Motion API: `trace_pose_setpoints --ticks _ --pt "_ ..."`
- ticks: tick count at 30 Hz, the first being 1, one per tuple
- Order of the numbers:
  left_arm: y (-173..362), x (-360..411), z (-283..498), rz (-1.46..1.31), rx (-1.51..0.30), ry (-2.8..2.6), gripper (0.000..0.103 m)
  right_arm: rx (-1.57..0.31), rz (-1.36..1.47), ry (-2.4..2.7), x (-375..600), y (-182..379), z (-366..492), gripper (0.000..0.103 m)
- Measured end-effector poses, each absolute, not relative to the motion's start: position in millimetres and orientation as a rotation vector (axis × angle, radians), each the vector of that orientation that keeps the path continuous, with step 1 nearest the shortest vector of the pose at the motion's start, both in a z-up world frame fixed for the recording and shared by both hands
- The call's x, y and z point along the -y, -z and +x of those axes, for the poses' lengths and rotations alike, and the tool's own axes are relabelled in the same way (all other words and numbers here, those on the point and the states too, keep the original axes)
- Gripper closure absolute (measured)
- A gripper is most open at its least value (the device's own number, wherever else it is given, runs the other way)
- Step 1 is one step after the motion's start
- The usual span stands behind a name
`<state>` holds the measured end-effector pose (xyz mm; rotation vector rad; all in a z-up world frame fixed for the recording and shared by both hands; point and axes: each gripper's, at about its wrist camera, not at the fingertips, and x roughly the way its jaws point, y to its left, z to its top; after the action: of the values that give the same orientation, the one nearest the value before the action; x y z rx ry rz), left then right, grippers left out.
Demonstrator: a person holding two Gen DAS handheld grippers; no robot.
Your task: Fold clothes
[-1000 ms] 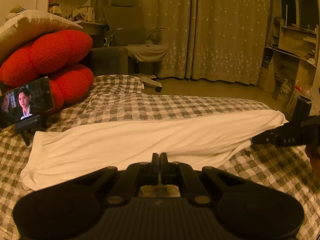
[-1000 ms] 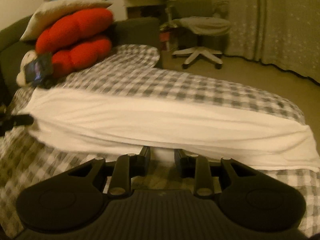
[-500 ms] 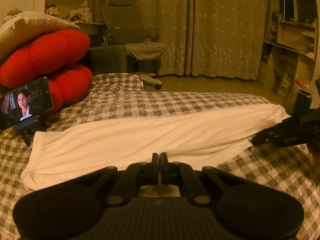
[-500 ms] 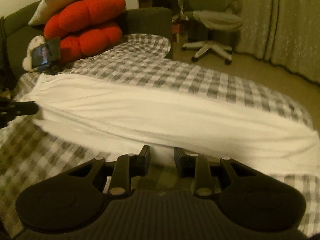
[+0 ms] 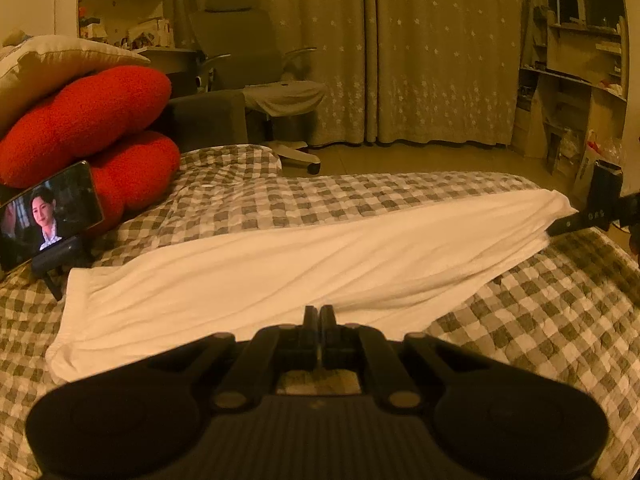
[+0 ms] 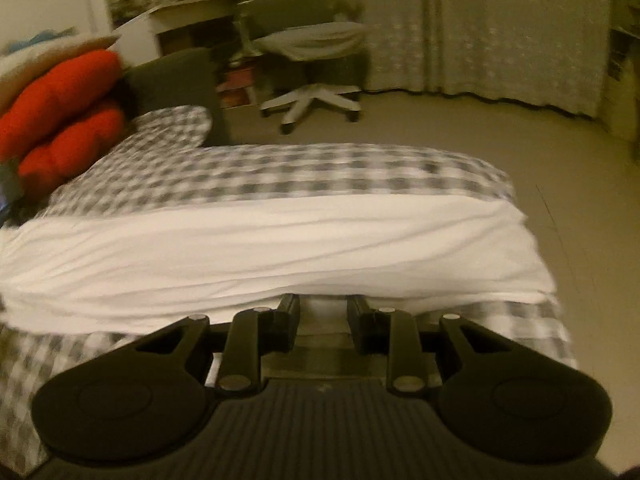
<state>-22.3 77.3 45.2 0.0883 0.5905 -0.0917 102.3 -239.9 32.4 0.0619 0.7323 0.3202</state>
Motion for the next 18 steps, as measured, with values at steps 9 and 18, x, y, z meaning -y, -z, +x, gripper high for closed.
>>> trace_pose_setpoints --ticks 9,18 --pt "-43.8 -74.6 -22.8 0.102 -0.595 0.095 0.102 -0.726 0.192 -0.178 286.9 -34.8 105.3 0.073" --pt "-42.9 -72.9 -21.9 0.114 -0.602 0.094 0.102 -0.704 0.366 0.059 348.1 -27.7 104.7 0.070"
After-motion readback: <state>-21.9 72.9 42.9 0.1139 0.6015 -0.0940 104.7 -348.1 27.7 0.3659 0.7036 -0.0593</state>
